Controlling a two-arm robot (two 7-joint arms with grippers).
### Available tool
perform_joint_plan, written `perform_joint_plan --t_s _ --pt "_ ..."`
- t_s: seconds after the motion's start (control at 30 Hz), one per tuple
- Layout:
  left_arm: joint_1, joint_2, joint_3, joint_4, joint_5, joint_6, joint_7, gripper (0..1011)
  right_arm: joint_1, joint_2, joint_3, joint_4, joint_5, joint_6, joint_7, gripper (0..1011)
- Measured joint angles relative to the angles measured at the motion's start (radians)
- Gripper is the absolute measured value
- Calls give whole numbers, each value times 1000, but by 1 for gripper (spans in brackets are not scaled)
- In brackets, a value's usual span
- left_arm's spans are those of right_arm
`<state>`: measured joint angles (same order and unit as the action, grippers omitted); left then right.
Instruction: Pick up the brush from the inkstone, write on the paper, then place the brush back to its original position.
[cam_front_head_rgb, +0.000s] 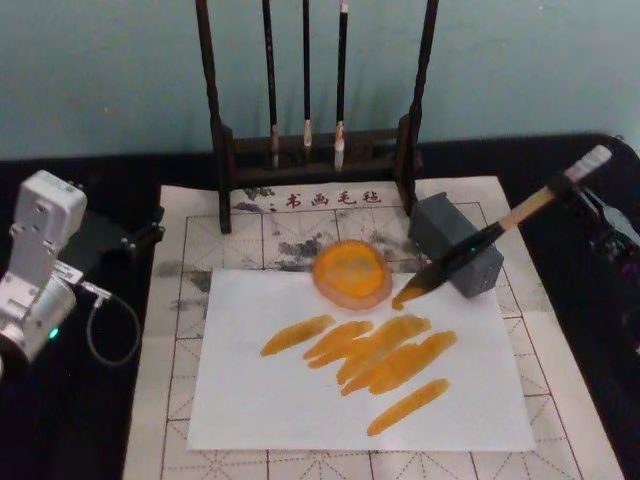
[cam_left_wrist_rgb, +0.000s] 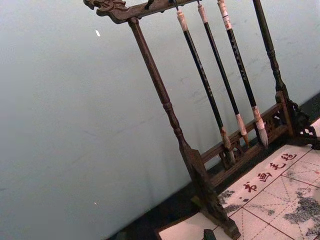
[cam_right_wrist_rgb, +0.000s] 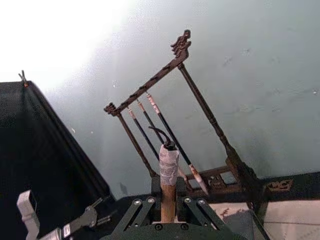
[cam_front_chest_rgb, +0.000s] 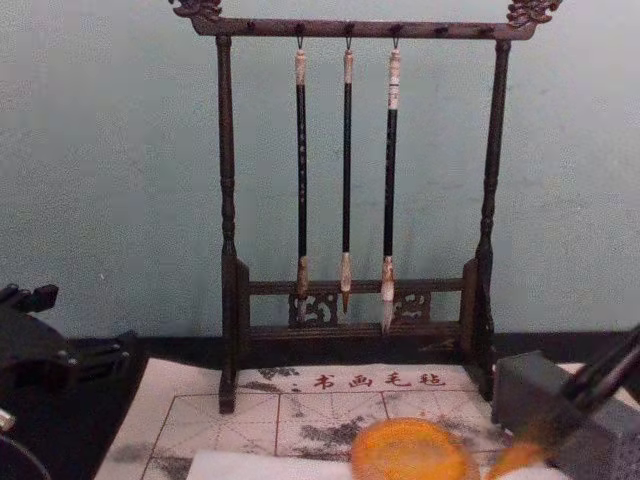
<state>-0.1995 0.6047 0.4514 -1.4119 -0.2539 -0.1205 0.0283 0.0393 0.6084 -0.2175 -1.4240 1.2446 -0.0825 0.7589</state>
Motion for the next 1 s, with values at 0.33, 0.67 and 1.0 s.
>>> perform_joint_plan --t_s 0.33,0.67,1.0 --pt "0 0 0 0 0 0 0 1001 90 -74 -38 89 3 12 -10 183" --pt "0 0 0 0 0 0 0 1001 153 -136 -61 173 -2 8 -24 183" --pt "0 0 0 0 0 0 0 1001 205 -194 -73 263 -26 -1 -39 183"
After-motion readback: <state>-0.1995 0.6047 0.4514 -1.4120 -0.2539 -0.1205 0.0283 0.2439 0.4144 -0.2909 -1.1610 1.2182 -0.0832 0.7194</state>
